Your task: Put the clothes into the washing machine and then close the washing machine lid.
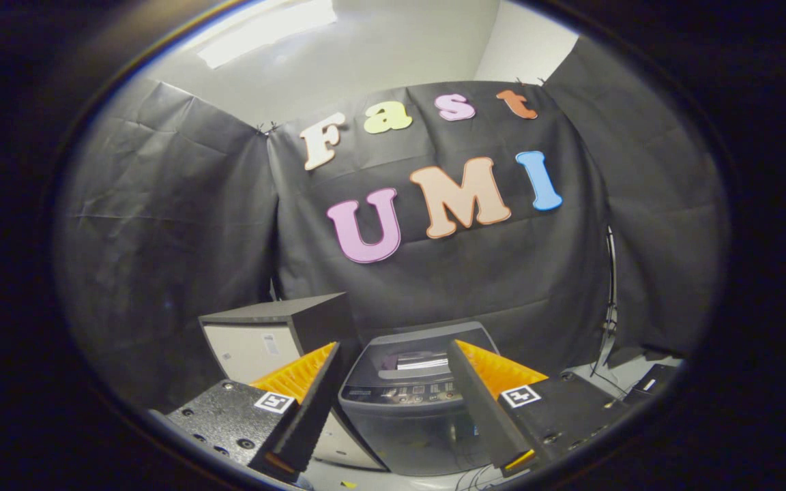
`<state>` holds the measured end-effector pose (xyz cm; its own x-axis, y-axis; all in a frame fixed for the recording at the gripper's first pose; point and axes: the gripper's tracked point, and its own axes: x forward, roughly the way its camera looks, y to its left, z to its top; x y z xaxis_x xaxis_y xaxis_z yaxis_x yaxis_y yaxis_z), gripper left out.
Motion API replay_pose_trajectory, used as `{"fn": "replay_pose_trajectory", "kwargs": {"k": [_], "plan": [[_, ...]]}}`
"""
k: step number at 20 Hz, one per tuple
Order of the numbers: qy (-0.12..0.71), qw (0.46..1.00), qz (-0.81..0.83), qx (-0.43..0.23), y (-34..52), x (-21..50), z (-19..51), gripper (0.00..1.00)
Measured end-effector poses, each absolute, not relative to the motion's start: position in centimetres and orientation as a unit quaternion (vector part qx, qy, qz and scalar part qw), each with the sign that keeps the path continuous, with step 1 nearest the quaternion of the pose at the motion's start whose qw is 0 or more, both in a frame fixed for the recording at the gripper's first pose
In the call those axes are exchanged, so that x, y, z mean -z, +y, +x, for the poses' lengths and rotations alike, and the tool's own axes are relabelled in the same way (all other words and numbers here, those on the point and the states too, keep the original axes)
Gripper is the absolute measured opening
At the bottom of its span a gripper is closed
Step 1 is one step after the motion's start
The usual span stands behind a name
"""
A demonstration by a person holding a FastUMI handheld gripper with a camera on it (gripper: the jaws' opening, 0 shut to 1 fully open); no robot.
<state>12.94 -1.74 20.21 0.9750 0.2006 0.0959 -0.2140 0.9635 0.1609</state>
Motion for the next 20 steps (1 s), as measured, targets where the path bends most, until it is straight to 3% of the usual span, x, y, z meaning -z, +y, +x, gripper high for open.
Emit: {"fn": "replay_pose_trajectory", "kwargs": {"k": [20], "plan": [[-0.064, 0.992, 0.042, -0.1, -1.55, -20.36, 13.09, 0.94]]}}
